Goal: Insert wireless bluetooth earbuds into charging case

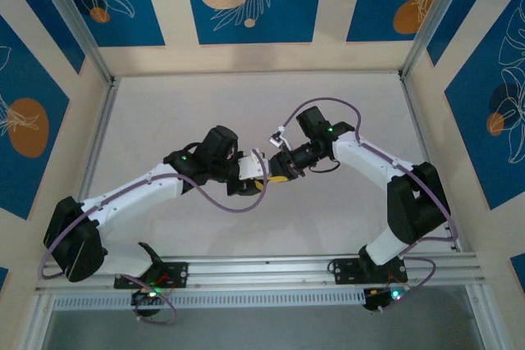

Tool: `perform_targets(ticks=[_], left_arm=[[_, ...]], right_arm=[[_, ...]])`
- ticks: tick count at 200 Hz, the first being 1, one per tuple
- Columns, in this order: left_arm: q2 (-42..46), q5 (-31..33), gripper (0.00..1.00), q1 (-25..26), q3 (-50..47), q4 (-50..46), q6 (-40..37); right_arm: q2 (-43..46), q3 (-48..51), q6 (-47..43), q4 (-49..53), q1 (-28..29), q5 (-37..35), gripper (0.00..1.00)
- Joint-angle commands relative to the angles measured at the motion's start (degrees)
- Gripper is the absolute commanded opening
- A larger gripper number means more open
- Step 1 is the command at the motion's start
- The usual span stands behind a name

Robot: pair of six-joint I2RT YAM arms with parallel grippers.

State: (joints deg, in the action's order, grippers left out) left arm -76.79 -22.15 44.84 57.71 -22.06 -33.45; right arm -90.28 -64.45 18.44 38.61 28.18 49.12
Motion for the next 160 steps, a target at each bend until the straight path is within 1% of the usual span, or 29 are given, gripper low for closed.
perform_targets(ticks=[1,37,51,67,91,114,124,136,160], left_arm=[[-0.12,-0.11,0.43,0.71,1.82,1.03,1.03],[1.65,0.71,0.62,0.08,-1.17,6.79,5.58],[2.96,0.62,0.66,-0.48,-2.37,8.43,6.65],[4.31,0.46,0.69,-1.15,-2.98,9.15,7.78],[5.94,-3.09,0.7,-2.34,-3.29,9.89,10.07],[6.83,-7.78,0.67,-3.08,-3.9,11.45,10.82],[7.22,-9.35,0.63,-3.3,-4.25,12.28,11.04],[7.59,-11.26,0.58,-3.54,-4.62,13.54,11.72],[7.48,-14.58,0.58,-3.8,-4.73,15.74,12.89]], right_arm=[[1.36,-0.47,-1.08,0.05,0.16,0.12,0.17],[7.48,3.58,0.14,-5.81,-2.07,-2.29,0.13],[10.61,5.73,0.32,-8.72,-3.26,-2.75,0.12],[14.68,8.43,0.01,-12.48,-4.79,-3.32,0.12],[19.21,11.82,-3.01,-16.79,-8.09,-1.47,0.12],[22.63,14.23,-6.41,-21.31,-10.88,1.64,0.12],[23.9,14.3,-10.02,-20.89,-11.63,3.06,0.13],[24.98,13.61,-16.58,-18.42,-12.31,4.17,0.13],[26.26,12.43,-25.82,-15.58,-13.09,6.56,0.13]])
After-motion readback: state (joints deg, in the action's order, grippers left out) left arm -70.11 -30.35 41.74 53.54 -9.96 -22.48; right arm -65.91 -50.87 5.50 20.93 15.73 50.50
